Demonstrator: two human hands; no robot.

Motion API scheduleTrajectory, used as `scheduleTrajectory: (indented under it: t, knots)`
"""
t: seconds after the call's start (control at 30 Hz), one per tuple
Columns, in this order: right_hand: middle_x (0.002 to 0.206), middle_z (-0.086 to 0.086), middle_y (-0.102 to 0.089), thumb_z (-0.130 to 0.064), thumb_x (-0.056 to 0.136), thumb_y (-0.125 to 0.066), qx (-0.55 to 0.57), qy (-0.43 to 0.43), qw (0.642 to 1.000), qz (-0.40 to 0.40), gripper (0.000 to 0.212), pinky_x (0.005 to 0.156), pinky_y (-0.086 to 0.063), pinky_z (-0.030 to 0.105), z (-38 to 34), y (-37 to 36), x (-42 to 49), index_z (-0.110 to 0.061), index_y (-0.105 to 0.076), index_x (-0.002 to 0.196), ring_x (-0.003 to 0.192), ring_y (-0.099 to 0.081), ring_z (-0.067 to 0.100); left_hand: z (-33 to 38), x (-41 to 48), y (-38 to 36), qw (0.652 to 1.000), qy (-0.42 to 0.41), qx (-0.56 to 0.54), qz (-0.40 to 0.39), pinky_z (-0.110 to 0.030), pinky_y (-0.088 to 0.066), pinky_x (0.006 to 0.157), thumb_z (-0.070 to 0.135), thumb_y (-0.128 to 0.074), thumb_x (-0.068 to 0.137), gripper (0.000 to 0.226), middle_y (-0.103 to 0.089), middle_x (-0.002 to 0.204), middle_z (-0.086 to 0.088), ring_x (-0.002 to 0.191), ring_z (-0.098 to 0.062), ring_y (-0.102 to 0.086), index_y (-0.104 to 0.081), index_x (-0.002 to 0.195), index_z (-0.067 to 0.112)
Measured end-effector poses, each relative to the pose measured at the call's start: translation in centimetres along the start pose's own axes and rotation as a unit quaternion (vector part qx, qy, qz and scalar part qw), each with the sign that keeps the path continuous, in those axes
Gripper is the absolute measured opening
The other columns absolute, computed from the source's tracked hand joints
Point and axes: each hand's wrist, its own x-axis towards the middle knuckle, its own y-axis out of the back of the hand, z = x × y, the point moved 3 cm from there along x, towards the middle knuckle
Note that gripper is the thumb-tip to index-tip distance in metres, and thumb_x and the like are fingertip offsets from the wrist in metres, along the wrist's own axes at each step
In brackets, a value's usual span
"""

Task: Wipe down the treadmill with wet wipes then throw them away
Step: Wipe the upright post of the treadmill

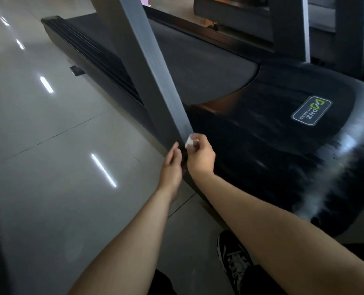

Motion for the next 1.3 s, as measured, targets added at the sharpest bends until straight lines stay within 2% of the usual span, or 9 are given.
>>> scheduleTrajectory:
  t: [0.2, 0.27, 0.47, 0.57, 0.7, 0.8, 1.0, 1.17, 1.3]
  knots:
    - [0.115, 0.002, -0.061, -0.01, 0.099, -0.056, -0.026, -0.017, 0.999, 0.028, 0.015, 0.085, -0.048, 0.026, 1.0, 0.2, -0.1, -0.021, -0.057, 0.109, 0.1, -0.058, 0.015, 1.3, 0.7, 0.0, 0.998, -0.058, 0.018, 0.031, -0.039, -0.04, 0.115, 0.044, -0.044, 0.107, 0.043, -0.042, 0.155, 0.008, 0.137, -0.011, -0.047, -0.039, 0.15, 0.047]
    - [0.113, 0.002, -0.062, -0.011, 0.099, -0.057, -0.015, 0.011, 0.999, 0.035, 0.014, 0.088, -0.048, 0.027, -0.8, 0.0, 0.8, -0.023, -0.057, 0.105, 0.102, -0.059, 0.015, 2.1, 1.0, -0.1, 0.996, -0.078, 0.017, 0.05, -0.031, -0.039, 0.11, 0.041, -0.045, 0.107, 0.045, -0.043, 0.154, 0.006, 0.135, -0.007, -0.046, -0.037, 0.151, 0.043]
    - [0.108, -0.001, -0.066, -0.015, 0.099, -0.061, 0.047, 0.083, 0.995, -0.002, 0.021, 0.093, -0.048, 0.023, -7.6, -0.9, 4.2, -0.017, -0.065, 0.119, 0.102, -0.061, 0.012, 6.5, 3.2, 0.0, 0.987, -0.128, 0.03, 0.093, -0.036, -0.038, 0.117, 0.038, -0.051, 0.105, 0.048, -0.043, 0.155, 0.007, 0.14, -0.009, -0.043, -0.038, 0.151, 0.042]
    - [0.103, 0.001, -0.065, -0.011, 0.097, -0.061, 0.06, 0.111, 0.992, -0.017, 0.024, 0.087, -0.049, 0.019, -7.8, -0.9, 4.1, -0.016, -0.064, 0.12, 0.097, -0.062, 0.013, 9.5, 4.5, 0.2, 0.979, -0.144, 0.057, 0.131, -0.025, -0.038, 0.106, 0.033, -0.054, 0.103, 0.049, -0.044, 0.154, 0.001, 0.138, -0.01, -0.044, -0.04, 0.151, 0.035]
    - [0.095, 0.001, -0.064, -0.013, 0.095, -0.064, 0.046, 0.047, 0.997, 0.028, 0.014, 0.088, -0.051, 0.035, -4.5, -0.6, 2.7, -0.015, -0.055, 0.105, 0.09, -0.062, 0.019, 11.0, 4.9, 0.6, 0.972, -0.151, 0.105, 0.144, -0.023, -0.039, 0.095, 0.03, -0.06, 0.101, 0.052, -0.047, 0.151, -0.001, 0.113, -0.003, -0.056, -0.041, 0.148, 0.027]
    - [0.1, 0.003, -0.064, -0.014, 0.097, -0.062, 0.022, 0.017, 0.999, 0.034, 0.007, 0.093, -0.05, 0.041, -4.7, -0.9, 2.9, -0.014, -0.058, 0.101, 0.095, -0.061, 0.021, 11.4, 5.0, 1.2, 0.972, -0.14, 0.129, 0.136, -0.039, -0.048, 0.106, 0.033, -0.064, 0.097, 0.054, -0.051, 0.147, -0.002, 0.126, -0.016, -0.055, -0.042, 0.146, 0.03]
    - [0.099, 0.004, -0.066, -0.014, 0.095, -0.064, 0.059, 0.057, 0.997, -0.001, 0.003, 0.08, -0.043, 0.023, -10.3, -1.2, 5.6, -0.013, -0.062, 0.098, 0.093, -0.062, 0.018, 13.2, 5.0, 1.6, 0.972, -0.11, 0.173, 0.113, -0.031, -0.04, 0.1, 0.029, -0.063, 0.099, 0.068, -0.048, 0.149, -0.007, 0.135, -0.02, -0.049, -0.025, 0.155, 0.04]
    - [0.11, 0.003, -0.064, -0.012, 0.097, -0.064, 0.132, 0.111, 0.98, -0.099, 0.022, 0.096, -0.049, 0.021, -13.8, -1.8, 6.8, -0.017, -0.066, 0.118, 0.1, -0.062, 0.01, 16.0, 4.9, 1.3, 0.971, -0.146, 0.133, 0.133, -0.032, -0.036, 0.112, 0.032, -0.057, 0.103, 0.065, -0.038, 0.159, -0.002, 0.144, -0.017, -0.04, -0.023, 0.157, 0.041]
    - [0.112, 0.006, -0.051, -0.008, 0.097, -0.063, 0.059, 0.137, 0.988, -0.042, 0.026, 0.082, -0.039, 0.002, -12.1, -1.3, 6.0, -0.02, -0.065, 0.119, 0.085, -0.054, 0.004, 19.0, 6.4, 1.1, 0.961, -0.18, 0.136, 0.163, -0.028, -0.035, 0.108, 0.03, -0.054, 0.103, 0.06, -0.038, 0.159, -0.001, 0.144, -0.018, -0.04, -0.028, 0.157, 0.033]
